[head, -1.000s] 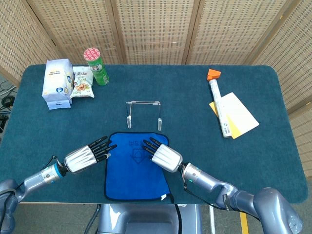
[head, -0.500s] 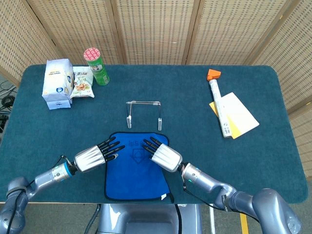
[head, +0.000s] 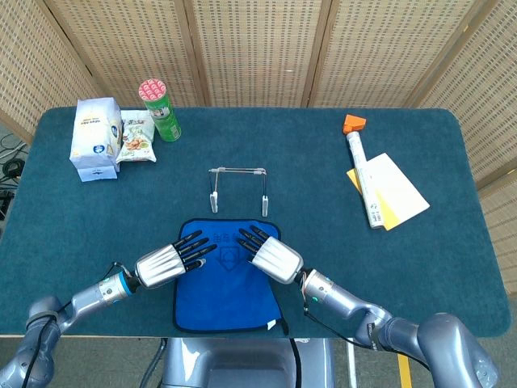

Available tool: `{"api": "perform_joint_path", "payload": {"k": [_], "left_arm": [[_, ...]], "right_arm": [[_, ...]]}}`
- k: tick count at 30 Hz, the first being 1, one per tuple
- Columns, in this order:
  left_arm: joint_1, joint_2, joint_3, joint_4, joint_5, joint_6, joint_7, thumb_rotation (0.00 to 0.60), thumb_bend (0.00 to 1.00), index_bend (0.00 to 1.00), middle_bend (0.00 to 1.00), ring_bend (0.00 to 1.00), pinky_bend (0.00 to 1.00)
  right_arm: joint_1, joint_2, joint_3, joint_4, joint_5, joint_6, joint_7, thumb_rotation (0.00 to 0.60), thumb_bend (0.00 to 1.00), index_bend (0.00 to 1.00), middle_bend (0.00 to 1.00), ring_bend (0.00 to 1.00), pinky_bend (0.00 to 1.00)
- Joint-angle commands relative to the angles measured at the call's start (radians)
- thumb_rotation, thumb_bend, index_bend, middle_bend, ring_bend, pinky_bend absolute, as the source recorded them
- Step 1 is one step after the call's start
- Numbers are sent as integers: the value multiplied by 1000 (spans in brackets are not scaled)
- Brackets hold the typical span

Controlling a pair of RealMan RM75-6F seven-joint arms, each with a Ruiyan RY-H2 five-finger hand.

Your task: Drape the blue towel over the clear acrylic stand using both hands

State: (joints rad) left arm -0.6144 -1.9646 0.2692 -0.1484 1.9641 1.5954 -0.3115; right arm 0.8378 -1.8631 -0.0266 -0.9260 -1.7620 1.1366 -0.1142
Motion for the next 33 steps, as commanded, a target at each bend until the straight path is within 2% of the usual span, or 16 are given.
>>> {"api": "perform_joint_path", "payload": {"k": [1, 8, 12, 23, 30, 33], "left_arm": [[-3, -6, 7, 3, -1, -5, 1, 600, 103, 323, 0, 0, 0], [-10, -19, 25, 6, -2, -16, 5, 600, 107, 335, 0, 0, 0], [-15, -25, 32, 8, -4, -19, 9, 600, 157, 356, 0, 0, 0], [-21, -34, 36, 4, -23, -22, 9, 600, 466, 398, 0, 0, 0], [-23, -36, 36, 3, -33, -21, 7, 600, 495, 420, 0, 0, 0], [-23, -38, 37, 3, -36, -24, 8, 600, 497, 465, 0, 0, 0]], "right_arm": [[-2, -1, -2, 3, 0, 1, 1, 600, 414, 628, 169, 13, 132], [-5, 5, -1, -1, 3, 8, -1, 600, 414, 628, 168, 13, 132], [-6, 12, 0, -8, 3, 10, -4, 600, 414, 628, 169, 13, 132], [-6, 21, -2, -21, 0, 16, 1, 600, 414, 628, 168, 13, 132], [-8, 29, -1, -29, 2, 16, -1, 600, 414, 628, 168, 13, 132], [-9, 31, 0, -32, 3, 16, -1, 600, 414, 628, 169, 13, 132]]}}
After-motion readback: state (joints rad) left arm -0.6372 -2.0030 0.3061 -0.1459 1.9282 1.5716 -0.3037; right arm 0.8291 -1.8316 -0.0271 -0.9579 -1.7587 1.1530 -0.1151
